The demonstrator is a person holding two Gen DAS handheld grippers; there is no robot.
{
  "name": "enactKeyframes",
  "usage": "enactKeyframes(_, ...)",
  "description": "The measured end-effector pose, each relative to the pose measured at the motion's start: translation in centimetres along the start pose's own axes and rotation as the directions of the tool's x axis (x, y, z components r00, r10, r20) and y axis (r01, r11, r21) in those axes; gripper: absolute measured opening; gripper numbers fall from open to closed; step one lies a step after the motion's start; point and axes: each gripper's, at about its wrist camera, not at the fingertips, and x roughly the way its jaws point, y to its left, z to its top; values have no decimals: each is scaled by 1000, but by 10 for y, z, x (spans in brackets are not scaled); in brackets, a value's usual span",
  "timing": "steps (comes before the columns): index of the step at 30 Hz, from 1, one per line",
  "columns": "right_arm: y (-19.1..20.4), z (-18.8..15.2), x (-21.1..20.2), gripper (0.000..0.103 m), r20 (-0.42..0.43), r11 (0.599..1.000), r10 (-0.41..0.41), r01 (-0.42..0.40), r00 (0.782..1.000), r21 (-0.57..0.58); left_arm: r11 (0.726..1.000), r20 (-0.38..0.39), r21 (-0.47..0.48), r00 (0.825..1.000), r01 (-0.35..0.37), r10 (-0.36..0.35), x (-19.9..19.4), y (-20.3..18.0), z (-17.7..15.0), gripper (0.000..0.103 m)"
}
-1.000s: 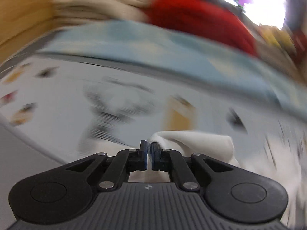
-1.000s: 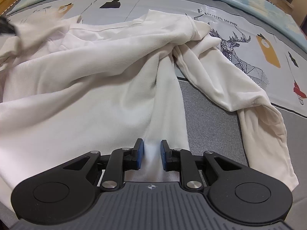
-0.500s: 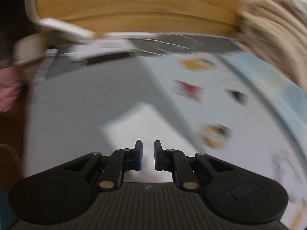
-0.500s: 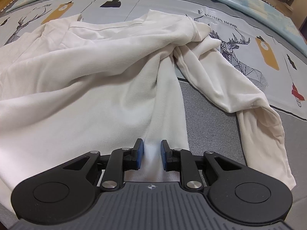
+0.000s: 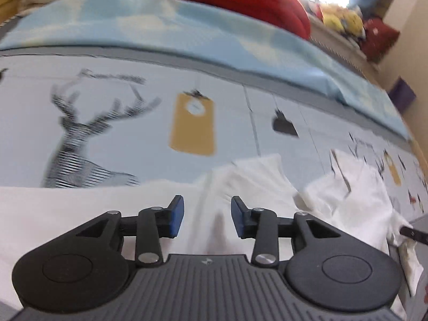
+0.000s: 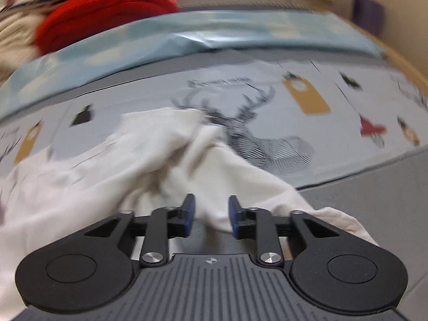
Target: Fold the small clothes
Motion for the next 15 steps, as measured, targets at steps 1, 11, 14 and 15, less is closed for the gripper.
enactKeyframes(1,-8,1,9,45,-9,1000,6,-6,1000,12,1000,-13,9,1000,4,-3,11,-6,0,43)
enactKeyframes(11,31,-12,49,26,-61,931,81,-97,995,-351,986,-32,115,991,-123,127,69,-10,13,7)
enactKeyframes(14,27,-5,51,8,-59,924,111,-125,992,-361,988,6,71,991,-137,137,74,-5,24,1)
enactKeyframes(15,21,0,51,7,-62,931,124,-138,990,-337,985,26,67,987,-161,159,76,-4,28,1)
